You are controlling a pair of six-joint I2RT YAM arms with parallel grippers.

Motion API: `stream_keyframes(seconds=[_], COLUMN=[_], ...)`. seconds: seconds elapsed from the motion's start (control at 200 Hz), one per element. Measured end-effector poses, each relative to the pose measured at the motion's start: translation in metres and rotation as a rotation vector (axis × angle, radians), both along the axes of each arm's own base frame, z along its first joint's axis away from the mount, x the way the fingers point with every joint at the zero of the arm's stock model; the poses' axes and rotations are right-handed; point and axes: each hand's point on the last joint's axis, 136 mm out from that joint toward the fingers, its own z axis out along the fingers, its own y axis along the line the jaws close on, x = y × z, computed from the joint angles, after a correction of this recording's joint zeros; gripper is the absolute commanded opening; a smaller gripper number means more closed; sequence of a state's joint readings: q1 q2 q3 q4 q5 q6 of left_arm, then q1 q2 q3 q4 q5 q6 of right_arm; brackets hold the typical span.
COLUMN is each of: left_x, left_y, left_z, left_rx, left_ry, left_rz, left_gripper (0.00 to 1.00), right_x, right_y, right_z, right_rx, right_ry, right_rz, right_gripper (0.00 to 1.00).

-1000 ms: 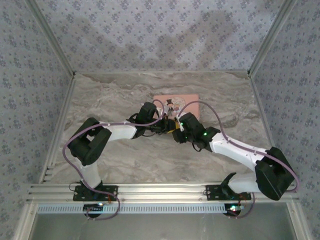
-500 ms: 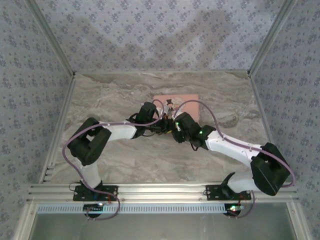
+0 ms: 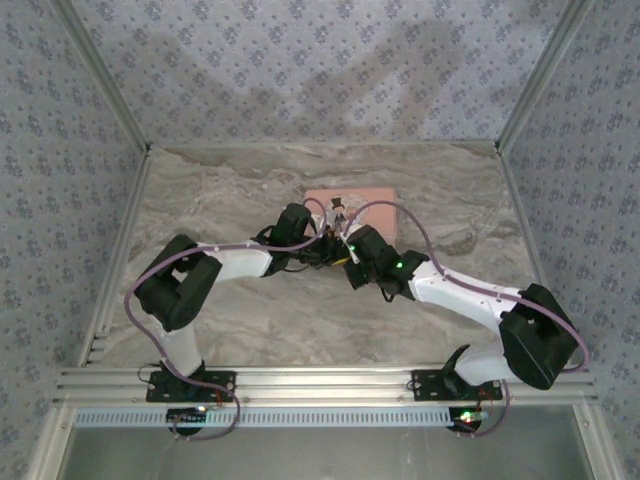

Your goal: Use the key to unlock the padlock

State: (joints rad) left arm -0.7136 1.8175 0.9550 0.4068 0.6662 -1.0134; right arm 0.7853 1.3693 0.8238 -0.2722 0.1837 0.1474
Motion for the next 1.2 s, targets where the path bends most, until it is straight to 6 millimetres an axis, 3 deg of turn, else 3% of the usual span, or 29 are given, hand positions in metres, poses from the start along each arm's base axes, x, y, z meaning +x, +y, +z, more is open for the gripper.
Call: stream_keyframes(seconds=[0.205, 0.29, 0.345, 0.765, 1.094, 1.199], left_x=[-0.001, -0.002, -0.003, -0.005, -0.004, -0.005], left_y=[0.002, 0.002, 0.001, 0.001, 0.001, 0.001], left_z=[-0.001, -0.002, 0.000, 0.004, 0.005, 0.007], left_rx=[0.009, 0.010, 0.004, -0.010, -0.013, -0.018], left_ry=[0.004, 0.004, 0.003, 0.008, 0.008, 0.013], left_rz=[-0.005, -0.007, -0.012, -0.026, -0.028, -0.028], left_gripper=[0.00, 0.00, 0.00, 0.00, 0.00, 0.00], right_x=[-0.002, -0.003, -0.003, -0.004, -0.005, -0.006], right_y=[0.002, 0.003, 0.003, -0.006, -0.004, -0.002], right_z=[-0.002, -0.002, -0.001, 0.018, 0.010, 0.002], right_rx=[0.048, 0.076, 0.095, 0.173, 0.153, 0.132], right_ry=[0.045, 0.062, 0.068, 0.048, 0.061, 0.073], right_rz=[0.024, 0.028, 0.025, -0.013, -0.009, -0.004], right_gripper=[0.00, 0.27, 0.34, 0.41, 0.41, 0.36])
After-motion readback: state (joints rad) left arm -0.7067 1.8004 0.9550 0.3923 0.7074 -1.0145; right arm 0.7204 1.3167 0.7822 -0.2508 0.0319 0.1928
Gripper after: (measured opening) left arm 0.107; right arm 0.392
